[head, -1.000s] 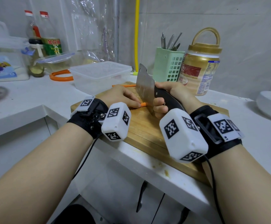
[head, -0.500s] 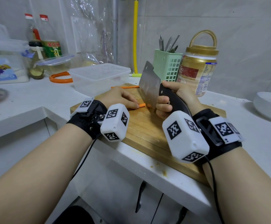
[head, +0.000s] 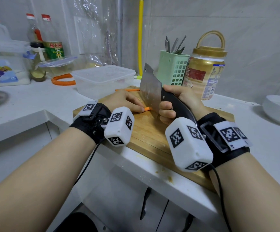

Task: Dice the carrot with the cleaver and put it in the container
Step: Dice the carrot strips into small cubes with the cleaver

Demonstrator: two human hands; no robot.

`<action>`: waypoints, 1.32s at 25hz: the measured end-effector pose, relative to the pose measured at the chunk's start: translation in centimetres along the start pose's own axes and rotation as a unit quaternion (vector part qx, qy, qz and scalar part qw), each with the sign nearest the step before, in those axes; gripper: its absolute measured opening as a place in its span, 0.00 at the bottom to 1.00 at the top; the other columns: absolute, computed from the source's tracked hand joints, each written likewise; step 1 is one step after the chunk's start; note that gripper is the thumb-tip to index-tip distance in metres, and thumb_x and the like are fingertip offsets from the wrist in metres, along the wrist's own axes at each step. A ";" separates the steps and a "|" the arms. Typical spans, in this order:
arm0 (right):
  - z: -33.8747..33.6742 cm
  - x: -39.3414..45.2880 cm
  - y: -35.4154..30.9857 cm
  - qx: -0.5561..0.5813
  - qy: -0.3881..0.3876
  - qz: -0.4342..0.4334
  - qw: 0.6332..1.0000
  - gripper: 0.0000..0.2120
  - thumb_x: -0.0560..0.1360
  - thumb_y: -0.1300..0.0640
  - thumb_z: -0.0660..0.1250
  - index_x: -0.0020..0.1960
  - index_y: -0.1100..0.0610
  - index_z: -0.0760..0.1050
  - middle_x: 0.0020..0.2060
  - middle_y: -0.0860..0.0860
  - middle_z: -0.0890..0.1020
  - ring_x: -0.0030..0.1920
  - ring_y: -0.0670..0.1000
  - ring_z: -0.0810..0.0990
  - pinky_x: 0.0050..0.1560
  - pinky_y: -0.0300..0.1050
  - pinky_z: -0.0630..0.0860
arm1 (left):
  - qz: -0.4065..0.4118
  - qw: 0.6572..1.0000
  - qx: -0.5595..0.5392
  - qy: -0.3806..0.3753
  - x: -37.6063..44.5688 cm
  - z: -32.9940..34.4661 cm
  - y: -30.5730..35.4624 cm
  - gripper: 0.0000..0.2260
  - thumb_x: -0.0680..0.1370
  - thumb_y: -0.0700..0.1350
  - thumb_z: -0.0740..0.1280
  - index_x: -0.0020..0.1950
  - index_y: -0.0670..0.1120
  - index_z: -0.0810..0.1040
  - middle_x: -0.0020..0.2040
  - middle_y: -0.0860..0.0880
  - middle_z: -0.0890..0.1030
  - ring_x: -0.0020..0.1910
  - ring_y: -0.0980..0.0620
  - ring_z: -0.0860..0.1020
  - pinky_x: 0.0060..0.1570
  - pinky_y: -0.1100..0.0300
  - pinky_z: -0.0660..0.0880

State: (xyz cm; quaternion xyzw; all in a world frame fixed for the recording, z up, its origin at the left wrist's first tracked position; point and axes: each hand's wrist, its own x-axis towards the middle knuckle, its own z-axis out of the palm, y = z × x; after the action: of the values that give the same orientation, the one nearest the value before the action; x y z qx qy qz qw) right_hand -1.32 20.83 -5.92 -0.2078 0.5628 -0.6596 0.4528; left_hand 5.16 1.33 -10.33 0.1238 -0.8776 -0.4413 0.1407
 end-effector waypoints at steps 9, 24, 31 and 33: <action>0.5 1.9 -0.2 -0.057 0.023 0.040 0.997 0.14 0.79 0.48 0.59 0.56 0.56 0.62 0.21 0.52 0.68 0.17 0.50 0.65 0.21 0.33 0.64 | 0.003 1.000 0.000 0.002 0.1 0.0 -0.2 0.05 0.71 0.46 0.77 0.38 0.56 0.86 0.42 0.55 0.85 0.50 0.57 0.81 0.59 0.58 0.74; -0.7 1.2 0.0 0.031 0.002 0.012 0.999 0.14 0.80 0.49 0.55 0.41 0.58 0.63 0.21 0.50 0.67 0.17 0.48 0.65 0.26 0.37 0.58 | -0.011 1.000 0.012 0.005 0.1 -0.1 0.0 0.03 0.70 0.47 0.77 0.39 0.55 0.86 0.39 0.58 0.84 0.44 0.63 0.78 0.54 0.63 0.72; -0.1 0.6 0.2 0.021 -0.004 -0.038 0.999 0.22 0.81 0.49 0.55 0.32 0.58 0.68 0.20 0.51 0.66 0.17 0.49 0.64 0.33 0.43 0.52 | 0.004 1.000 0.003 0.011 0.0 0.0 -0.1 0.05 0.69 0.46 0.78 0.43 0.51 0.87 0.44 0.53 0.85 0.48 0.59 0.80 0.55 0.64 0.73; 0.0 0.7 0.2 0.008 -0.001 -0.029 1.000 0.19 0.81 0.49 0.54 0.35 0.58 0.66 0.20 0.51 0.67 0.17 0.49 0.64 0.33 0.43 0.53 | 0.005 1.000 0.005 0.007 0.1 0.0 -0.2 0.05 0.69 0.47 0.78 0.43 0.51 0.87 0.44 0.53 0.85 0.50 0.57 0.81 0.58 0.61 0.74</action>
State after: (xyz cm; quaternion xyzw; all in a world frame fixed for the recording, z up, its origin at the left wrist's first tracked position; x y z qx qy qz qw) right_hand -1.59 20.31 -6.30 -0.2211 0.5506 -0.6767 0.4359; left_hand 5.12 1.19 -10.47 0.1229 -0.8794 -0.4353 0.1487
